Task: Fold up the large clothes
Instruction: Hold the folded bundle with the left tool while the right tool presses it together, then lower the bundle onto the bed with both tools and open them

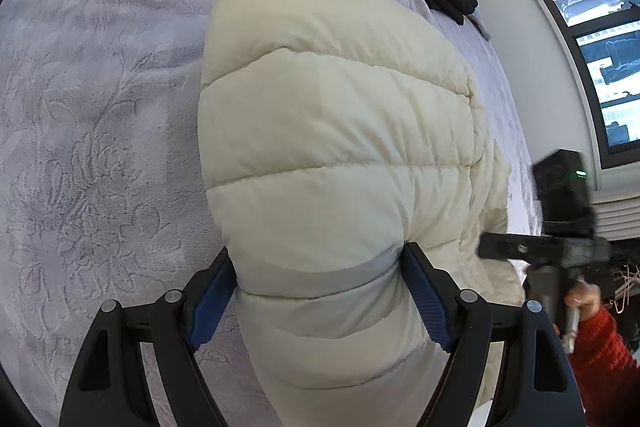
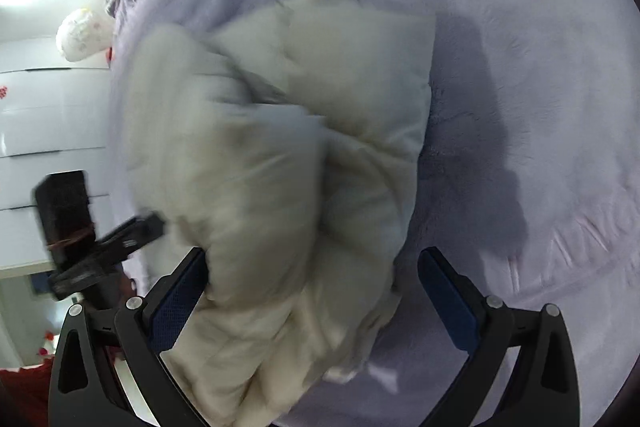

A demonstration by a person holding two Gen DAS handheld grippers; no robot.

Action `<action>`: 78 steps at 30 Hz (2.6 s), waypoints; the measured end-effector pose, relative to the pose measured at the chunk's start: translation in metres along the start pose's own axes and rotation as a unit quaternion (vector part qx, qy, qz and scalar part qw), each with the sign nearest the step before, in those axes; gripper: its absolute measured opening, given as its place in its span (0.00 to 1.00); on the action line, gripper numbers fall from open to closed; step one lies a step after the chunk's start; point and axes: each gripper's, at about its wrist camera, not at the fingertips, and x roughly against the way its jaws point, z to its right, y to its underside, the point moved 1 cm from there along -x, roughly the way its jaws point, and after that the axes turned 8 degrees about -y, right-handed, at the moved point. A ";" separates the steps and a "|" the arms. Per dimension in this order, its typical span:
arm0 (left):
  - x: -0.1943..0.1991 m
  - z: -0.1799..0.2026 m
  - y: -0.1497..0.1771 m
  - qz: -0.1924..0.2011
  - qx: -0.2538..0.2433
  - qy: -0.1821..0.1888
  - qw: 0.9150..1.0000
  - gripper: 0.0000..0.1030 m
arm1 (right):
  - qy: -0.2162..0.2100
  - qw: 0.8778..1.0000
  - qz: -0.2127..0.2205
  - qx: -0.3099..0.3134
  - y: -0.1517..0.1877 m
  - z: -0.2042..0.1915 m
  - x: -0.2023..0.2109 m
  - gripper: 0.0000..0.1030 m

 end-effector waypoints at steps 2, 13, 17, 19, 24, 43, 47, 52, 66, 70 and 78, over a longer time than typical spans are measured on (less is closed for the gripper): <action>0.002 -0.013 0.006 0.001 0.000 0.005 1.000 0.78 | -0.063 0.998 -0.002 -0.029 -0.007 0.017 -0.012 1.00; -0.021 -0.039 0.008 -0.011 0.045 0.061 0.997 0.93 | -0.164 0.986 0.002 -0.040 -0.024 0.031 -0.040 1.00; -0.020 -0.027 0.009 -0.007 0.031 0.031 0.999 0.93 | -0.160 0.986 0.009 -0.043 -0.021 0.029 -0.041 1.00; -0.017 -0.018 0.008 -0.002 0.021 0.009 1.000 0.93 | -0.158 0.986 0.011 -0.049 -0.019 0.025 -0.041 0.99; -0.006 -0.001 0.012 0.004 -0.007 -0.031 0.999 0.80 | -0.174 0.981 0.019 -0.080 -0.007 0.018 -0.037 0.64; 0.113 -0.056 0.015 0.084 0.012 -0.103 0.991 0.77 | -0.202 0.979 -0.016 -0.001 -0.008 -0.103 -0.066 0.53; 0.141 -0.116 0.010 0.098 0.029 -0.132 0.986 0.77 | -0.211 0.977 -0.018 0.008 -0.024 -0.131 -0.096 0.53; 0.162 -0.186 0.001 0.112 0.051 -0.183 0.975 0.77 | -0.218 0.975 -0.036 0.024 -0.046 -0.177 -0.163 0.53; 0.132 -0.263 -0.018 0.120 0.081 -0.232 0.962 0.77 | -0.187 0.979 -0.059 0.055 -0.089 -0.202 -0.233 0.53; 0.126 -0.261 -0.012 0.126 0.076 -0.233 0.961 0.77 | -0.158 0.985 -0.054 0.042 -0.088 -0.190 -0.225 0.61; 0.126 -0.262 -0.010 0.132 0.083 -0.230 0.961 0.77 | -0.054 0.997 0.022 0.058 -0.082 -0.196 -0.121 0.62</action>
